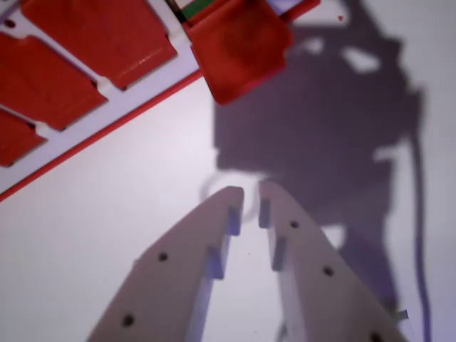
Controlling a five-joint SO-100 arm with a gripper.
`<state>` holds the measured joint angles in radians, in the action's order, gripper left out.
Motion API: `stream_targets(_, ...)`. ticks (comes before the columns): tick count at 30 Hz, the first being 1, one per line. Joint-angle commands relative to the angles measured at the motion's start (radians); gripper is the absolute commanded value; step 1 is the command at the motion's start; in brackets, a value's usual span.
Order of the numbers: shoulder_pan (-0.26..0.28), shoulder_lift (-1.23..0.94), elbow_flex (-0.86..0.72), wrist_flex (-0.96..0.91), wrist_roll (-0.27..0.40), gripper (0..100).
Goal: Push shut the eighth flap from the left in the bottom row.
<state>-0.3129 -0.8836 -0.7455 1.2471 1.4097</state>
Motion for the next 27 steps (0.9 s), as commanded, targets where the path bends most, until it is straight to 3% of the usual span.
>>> stream_targets(1,-0.005,-0.006,0.121,-0.057,-0.009,2)
stream_targets(27,0.008,0.144,0.264,-0.193,-0.020,2)
